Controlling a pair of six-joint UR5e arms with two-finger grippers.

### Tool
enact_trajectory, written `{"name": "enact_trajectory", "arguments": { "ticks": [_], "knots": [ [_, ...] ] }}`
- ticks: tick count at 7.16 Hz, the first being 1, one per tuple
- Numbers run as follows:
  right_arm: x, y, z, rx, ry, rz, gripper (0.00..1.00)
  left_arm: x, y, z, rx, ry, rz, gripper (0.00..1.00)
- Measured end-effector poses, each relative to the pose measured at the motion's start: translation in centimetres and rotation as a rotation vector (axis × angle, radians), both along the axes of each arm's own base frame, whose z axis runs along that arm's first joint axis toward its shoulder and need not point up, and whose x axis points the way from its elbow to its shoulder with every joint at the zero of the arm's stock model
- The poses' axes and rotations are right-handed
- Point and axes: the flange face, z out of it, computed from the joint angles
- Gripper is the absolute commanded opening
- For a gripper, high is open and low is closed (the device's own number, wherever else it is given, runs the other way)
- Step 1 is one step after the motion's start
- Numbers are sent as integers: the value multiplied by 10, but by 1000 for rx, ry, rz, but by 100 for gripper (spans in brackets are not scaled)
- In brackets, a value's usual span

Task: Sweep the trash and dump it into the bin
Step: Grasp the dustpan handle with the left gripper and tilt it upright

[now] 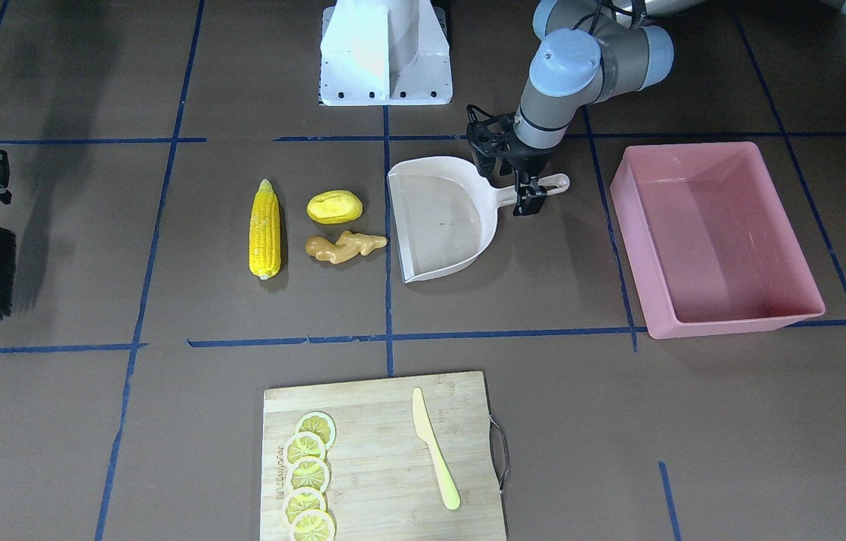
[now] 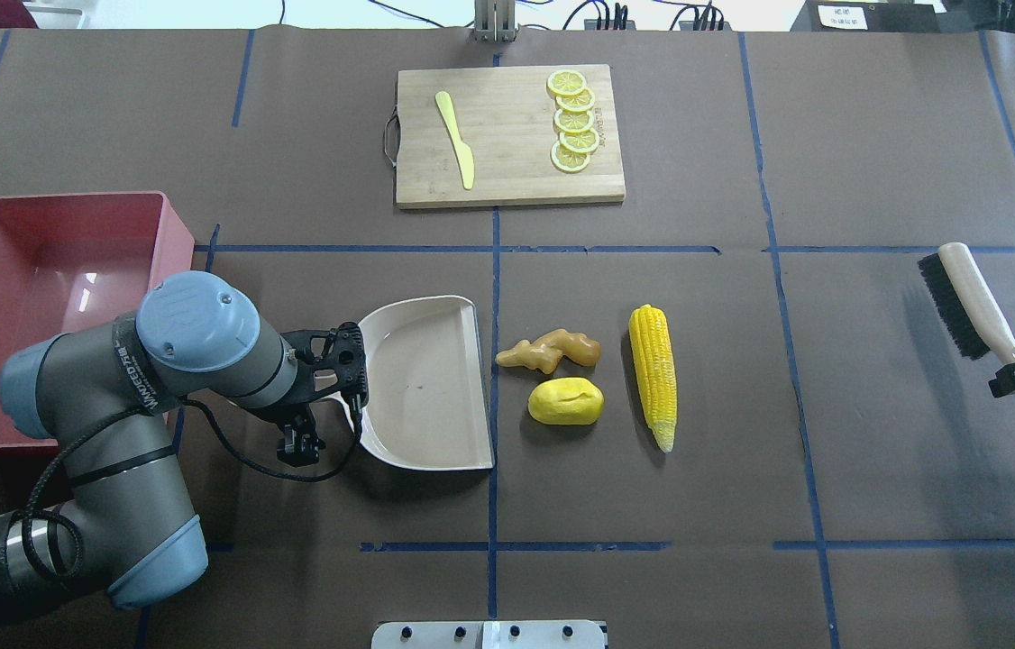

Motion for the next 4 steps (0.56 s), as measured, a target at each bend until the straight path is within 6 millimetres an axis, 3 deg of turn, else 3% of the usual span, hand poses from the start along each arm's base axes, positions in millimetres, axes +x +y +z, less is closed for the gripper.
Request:
{"name": "enact_trajectory", "arguments": {
  "ticks": [1, 2, 4],
  "knots": [
    [0, 0, 0, -1, 0, 0, 0, 0, -1, 0, 2, -3, -1, 16],
    [0, 0, 0, -1, -1, 0, 0, -2, -4, 0, 13, -4, 4, 9],
    [-1, -1, 0, 0, -2, 0, 0, -11, -16, -2, 73, -3, 36, 5]
  ]
}}
